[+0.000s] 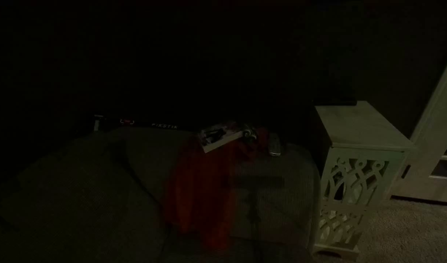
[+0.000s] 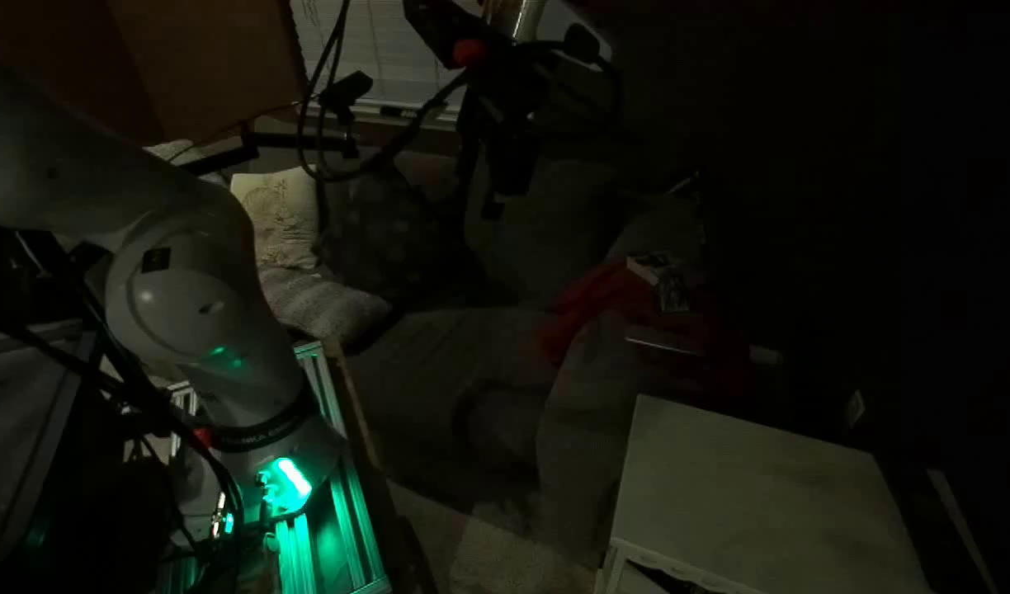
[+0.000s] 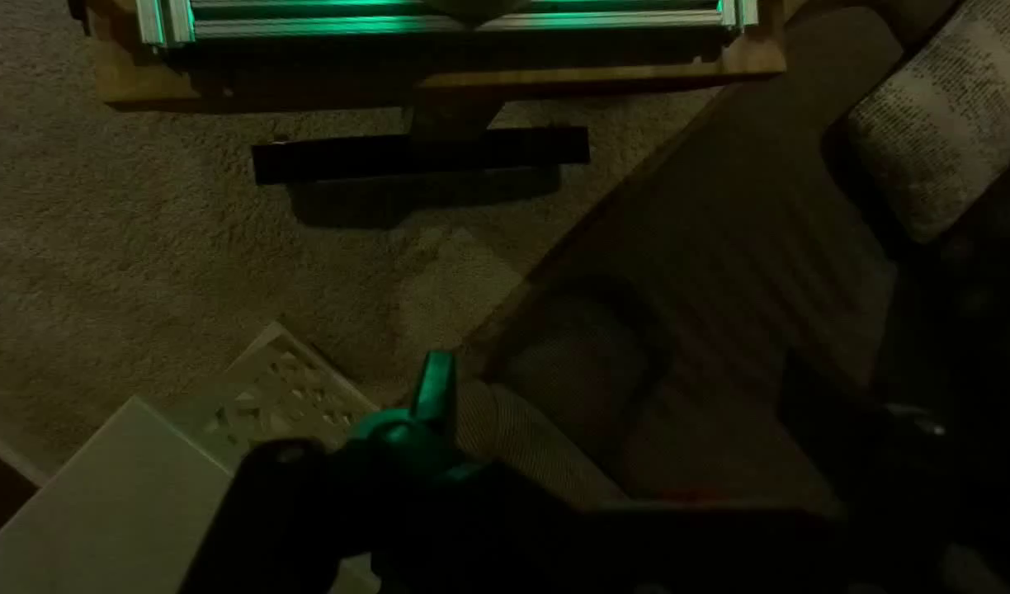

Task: Pick up the car and place it on the seat of the sofa.

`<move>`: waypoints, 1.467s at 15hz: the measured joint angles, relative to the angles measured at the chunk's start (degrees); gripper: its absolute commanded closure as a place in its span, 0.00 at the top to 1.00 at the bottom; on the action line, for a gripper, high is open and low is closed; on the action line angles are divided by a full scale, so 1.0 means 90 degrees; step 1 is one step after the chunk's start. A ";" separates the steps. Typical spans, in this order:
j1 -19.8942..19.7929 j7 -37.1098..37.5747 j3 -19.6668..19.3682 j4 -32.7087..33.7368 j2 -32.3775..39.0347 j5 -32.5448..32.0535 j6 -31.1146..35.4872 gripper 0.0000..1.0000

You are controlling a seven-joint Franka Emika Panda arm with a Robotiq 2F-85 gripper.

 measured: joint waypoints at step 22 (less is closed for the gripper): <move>0.0718 -0.0577 0.0982 0.0080 0.2529 0.0895 0.5986 1.00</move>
